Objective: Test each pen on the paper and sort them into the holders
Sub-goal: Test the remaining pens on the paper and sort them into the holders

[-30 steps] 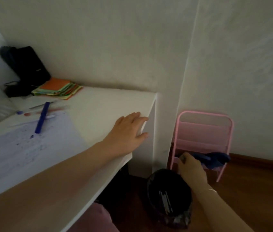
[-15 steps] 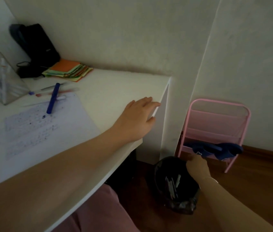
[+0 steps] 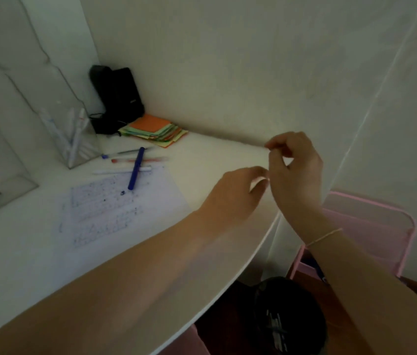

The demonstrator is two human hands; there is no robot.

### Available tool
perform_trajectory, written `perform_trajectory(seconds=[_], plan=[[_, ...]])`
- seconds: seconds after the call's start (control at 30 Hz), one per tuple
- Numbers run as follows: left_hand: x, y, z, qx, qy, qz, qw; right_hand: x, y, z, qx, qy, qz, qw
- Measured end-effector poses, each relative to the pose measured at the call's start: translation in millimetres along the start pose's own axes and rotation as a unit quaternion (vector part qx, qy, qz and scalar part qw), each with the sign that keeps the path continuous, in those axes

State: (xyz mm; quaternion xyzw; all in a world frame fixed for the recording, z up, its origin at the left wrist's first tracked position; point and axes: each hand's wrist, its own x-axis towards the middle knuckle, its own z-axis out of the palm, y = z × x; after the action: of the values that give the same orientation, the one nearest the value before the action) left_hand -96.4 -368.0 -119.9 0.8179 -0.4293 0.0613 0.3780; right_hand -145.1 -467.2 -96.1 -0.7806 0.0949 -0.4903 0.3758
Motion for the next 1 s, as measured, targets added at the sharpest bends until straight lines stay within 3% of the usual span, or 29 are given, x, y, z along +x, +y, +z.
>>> perform_trajectory(seconds=[0.1, 0.23, 0.37, 0.53, 0.77, 0.9, 1.0], plan=[[-11, -22, -58, 0.018, 0.063, -0.009, 0.998, 6, -30, 33, 0.015, -0.070, -0.026, 0.997], [-59, -76, -122, 0.061, 0.093, -0.092, 0.990, 3, -54, 90, -0.001, -0.194, -0.018, 0.981], [-107, -127, -160, 0.124, 0.123, -0.151, 0.973, -8, -74, 145, -0.029, -0.344, 0.055, 0.937], [-143, -155, -171, 0.142, 0.143, -0.202, 0.958, -18, -89, 200, -0.109, -0.427, 0.094, 0.893], [-146, -156, -169, 0.149, 0.149, -0.168, 0.963, -33, -77, 239, -0.252, -0.422, 0.056, 0.869], [-145, -158, -171, 0.138, 0.220, -0.160, 0.952, -36, -99, 227, -0.090, -0.345, 0.037, 0.934], [-143, -163, -172, 0.128, 0.258, -0.173, 0.942, -39, -122, 209, 0.021, -0.348, 0.053, 0.936]])
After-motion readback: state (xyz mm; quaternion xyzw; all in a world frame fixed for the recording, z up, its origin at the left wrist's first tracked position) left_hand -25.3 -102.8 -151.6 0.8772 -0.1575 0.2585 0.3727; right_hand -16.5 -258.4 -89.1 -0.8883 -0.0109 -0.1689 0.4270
